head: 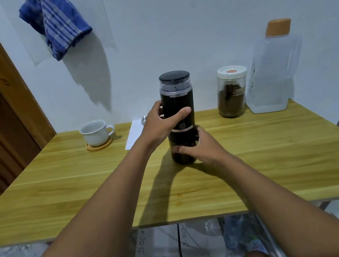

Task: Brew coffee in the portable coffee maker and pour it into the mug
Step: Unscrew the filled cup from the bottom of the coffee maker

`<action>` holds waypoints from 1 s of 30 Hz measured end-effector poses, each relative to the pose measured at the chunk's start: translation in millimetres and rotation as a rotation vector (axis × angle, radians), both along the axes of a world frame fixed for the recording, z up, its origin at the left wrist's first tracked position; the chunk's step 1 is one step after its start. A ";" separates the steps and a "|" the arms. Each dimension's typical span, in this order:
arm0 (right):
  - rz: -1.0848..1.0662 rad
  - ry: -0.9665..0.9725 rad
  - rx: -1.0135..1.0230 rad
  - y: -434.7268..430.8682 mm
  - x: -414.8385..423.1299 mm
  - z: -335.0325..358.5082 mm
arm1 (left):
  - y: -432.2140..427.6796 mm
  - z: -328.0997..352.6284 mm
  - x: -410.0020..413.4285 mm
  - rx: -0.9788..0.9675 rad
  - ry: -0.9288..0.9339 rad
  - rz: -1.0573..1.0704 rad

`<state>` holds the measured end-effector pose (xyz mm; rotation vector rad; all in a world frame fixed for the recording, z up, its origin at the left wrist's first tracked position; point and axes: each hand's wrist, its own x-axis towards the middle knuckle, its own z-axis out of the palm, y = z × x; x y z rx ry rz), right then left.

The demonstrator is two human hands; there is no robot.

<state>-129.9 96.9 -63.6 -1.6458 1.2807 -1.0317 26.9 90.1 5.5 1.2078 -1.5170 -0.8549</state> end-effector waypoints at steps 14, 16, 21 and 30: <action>-0.224 -0.047 -0.058 -13.3 20.4 -20.7 | -8.4 -8.7 -5.6 -0.005 -0.003 -0.055; -0.205 -0.030 -0.080 -11.6 19.3 -19.0 | -10.1 -7.2 -1.9 0.005 -0.015 -0.085; -0.196 -0.033 -0.091 -9.9 17.1 -15.4 | -15.1 -4.1 1.8 0.021 -0.038 -0.115; -0.175 -0.067 -0.070 -9.7 17.8 -17.5 | -13.3 -7.3 -4.4 -0.010 0.006 -0.072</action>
